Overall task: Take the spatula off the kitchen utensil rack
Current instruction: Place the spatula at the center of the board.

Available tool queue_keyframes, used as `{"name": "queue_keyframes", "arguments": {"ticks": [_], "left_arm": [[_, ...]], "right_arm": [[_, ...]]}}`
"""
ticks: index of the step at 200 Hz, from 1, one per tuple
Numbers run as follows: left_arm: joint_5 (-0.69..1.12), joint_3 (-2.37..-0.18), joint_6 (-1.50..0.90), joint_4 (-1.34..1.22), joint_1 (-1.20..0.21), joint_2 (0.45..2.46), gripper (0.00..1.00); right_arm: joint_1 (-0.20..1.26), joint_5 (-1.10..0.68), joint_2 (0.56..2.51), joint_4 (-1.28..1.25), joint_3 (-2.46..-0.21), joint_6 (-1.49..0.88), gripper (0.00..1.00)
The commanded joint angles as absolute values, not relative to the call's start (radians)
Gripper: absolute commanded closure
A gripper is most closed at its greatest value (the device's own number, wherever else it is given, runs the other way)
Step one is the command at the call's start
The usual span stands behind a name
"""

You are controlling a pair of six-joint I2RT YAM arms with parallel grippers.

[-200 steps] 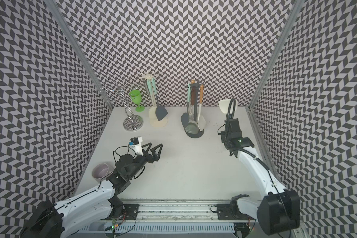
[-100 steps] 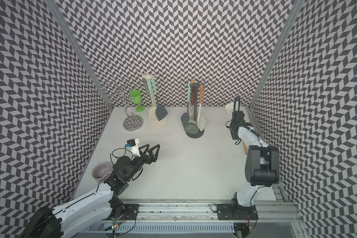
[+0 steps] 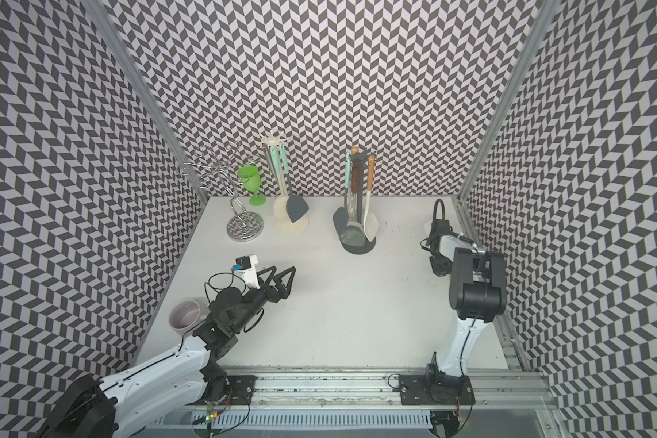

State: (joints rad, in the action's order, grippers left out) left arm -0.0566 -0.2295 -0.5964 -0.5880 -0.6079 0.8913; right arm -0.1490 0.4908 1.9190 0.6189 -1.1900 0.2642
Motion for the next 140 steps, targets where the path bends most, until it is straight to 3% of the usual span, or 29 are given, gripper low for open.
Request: {"name": "queue_keyframes", "arguments": {"ticks": [1,52,104,140], "left_arm": [[-0.043,-0.219,-0.594,-0.623,-0.603,0.897,0.0],[-0.035,-0.209,-0.606,-0.641,-0.603,0.902,0.0],[-0.037,-0.204,-0.606,-0.64,-0.603,0.888,0.0],[-0.043,-0.202,-0.604,-0.635,-0.603,0.878,0.0]], "right_arm": [[-0.151,0.495,1.917,0.619,-1.138,0.23,1.0],[-0.151,0.486,1.874,0.656,-1.043,0.183,0.97],[-0.152,0.489,1.853,0.639,-1.023,0.184,0.74],[-0.152,0.481,1.861,0.637,-1.033,0.186,0.71]]}}
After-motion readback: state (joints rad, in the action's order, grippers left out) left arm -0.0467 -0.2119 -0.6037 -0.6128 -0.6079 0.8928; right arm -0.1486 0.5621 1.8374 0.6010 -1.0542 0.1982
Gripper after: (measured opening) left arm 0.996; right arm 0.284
